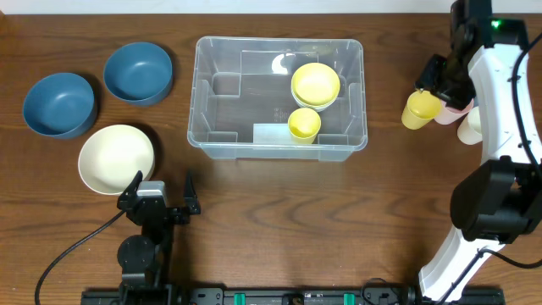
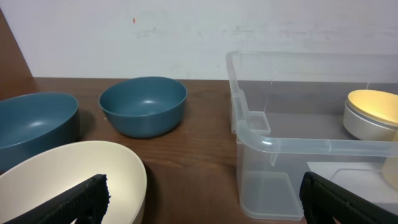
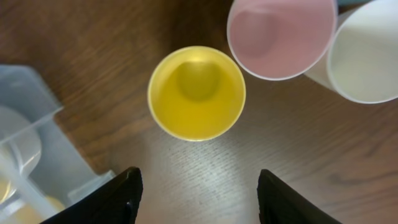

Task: Pack container
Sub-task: 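Grasp the second yellow cup with the right gripper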

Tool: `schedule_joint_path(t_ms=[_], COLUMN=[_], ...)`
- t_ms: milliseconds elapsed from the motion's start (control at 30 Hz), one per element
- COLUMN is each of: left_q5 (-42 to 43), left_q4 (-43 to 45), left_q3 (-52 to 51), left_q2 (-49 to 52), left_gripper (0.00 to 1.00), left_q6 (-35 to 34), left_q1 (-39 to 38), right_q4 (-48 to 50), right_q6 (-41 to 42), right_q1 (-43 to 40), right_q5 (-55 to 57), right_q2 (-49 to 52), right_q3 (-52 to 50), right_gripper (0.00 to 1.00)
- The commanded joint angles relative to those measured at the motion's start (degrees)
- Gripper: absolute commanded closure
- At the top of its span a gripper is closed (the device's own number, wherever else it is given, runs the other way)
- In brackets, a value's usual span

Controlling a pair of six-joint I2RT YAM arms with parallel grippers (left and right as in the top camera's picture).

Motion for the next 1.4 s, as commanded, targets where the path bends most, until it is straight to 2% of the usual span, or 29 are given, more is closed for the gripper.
schedule_joint_path(t_ms=[0,267,400,500,700,733,1000,1233,1367], left_q5=[0.17,0.17,0.17,0.17,0.17,0.2,0.17,0.17,0.17], left_q4=[-1.92,-1.92,-1.92,-1.92,-1.92,-1.92,-1.92,-1.92,-1.92], left_q3=[-0.98,-0.98,-0.98,-0.98,-0.98,-0.98,-0.98,-0.98,-0.98], left_q2=[-0.07,-0.07,-0.07,-0.07,-0.07,-0.07,-0.07,-0.07,-0.07], left_gripper=[0.02,0.02,0.02,0.02,0.02,0.02,0.02,0.02,0.02], left_q6=[0.76,0.76,0.76,0.76,0.76,0.76,0.76,0.76,0.76], left_q1=[0.33,0.33,0.33,0.33,0.33,0.33,0.33,0.33,0.33], right_q4=[3.45,12.37,16.44,19.34,22.53,22.45,17.99,12.13,10.45], right_q6=[4.72,7.43,7.41,7.39,7.28,6.75,0.28,-8.57,-10.47], right_q1=[-1.05,-3.08,-3.65,-3.65,-3.61,-3.58,-3.06,-0.11,3.63], right_q5=[-0.37,-0.2,-0.39,-0.44,-0.72,-0.87,-4.96,-6.25,-6.25], right_q2=[0.11,0.11,0.13,0.11,0.13,0.13,-3.1,-17.27,-26.14], right_q3=[-4.81,-13.92,-17.77,-20.28,-23.26,-23.26,-21.99,-18.62,-15.26], right_gripper=[0.41,0.45,0.51,0.63,0.96,0.99,0.99,0.99,0.99])
